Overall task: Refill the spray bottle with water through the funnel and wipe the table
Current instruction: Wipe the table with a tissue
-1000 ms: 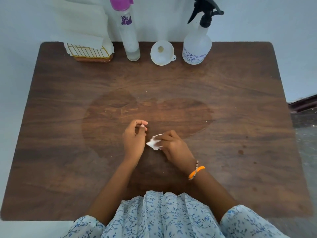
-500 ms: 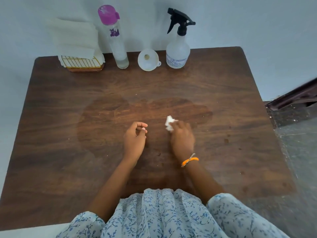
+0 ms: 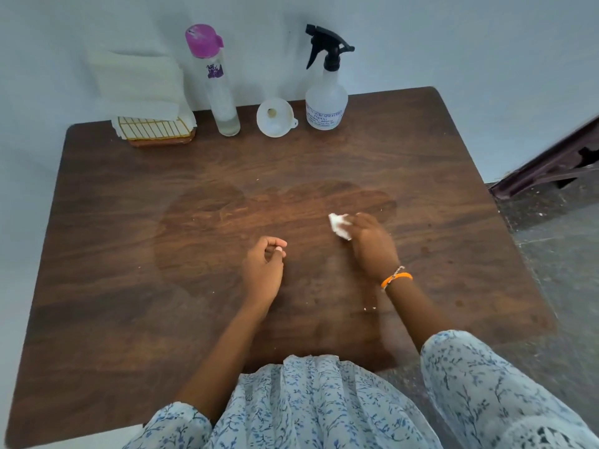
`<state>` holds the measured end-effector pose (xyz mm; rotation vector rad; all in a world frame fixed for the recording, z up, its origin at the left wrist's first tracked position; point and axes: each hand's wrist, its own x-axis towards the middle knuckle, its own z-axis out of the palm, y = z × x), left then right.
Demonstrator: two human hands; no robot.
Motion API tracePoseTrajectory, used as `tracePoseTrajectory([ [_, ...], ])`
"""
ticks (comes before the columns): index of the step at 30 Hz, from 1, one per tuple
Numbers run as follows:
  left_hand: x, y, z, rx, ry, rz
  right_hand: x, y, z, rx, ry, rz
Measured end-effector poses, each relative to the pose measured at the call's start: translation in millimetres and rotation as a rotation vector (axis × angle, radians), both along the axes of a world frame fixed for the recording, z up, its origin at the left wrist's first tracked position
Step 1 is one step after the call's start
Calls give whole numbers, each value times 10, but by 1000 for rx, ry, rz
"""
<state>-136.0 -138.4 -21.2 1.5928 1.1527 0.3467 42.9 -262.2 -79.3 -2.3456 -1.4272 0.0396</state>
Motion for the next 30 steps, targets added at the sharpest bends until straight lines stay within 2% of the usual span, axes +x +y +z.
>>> tracePoseTrajectory([
  [4, -19, -25, 12, -17, -5, -27, 175, -239, 11, -105, 49, -519],
  [6, -32, -31, 14, -33, -3, -46, 80, -250, 24, -157, 52, -648],
  [8, -45, -24, -4, -51, -7, -67, -93, -204, 38, -146, 52, -672],
  [13, -79, 1, -48, -86, -30, -97, -654, 50, 78, -66, 98, -533],
  [19, -150, 62, -129, -87, -35, -115, -1242, 330, 40, -58, 18, -315],
  [22, -184, 84, -166, -115, -50, -112, -1434, 316, -19, -59, 37, -211],
  [27, -242, 39, -189, -165, -59, -134, -1453, 19, -51, -7, 51, 38],
  [30, -254, -20, -205, -161, -58, -167, -1250, -156, -14, -70, 43, -33],
])
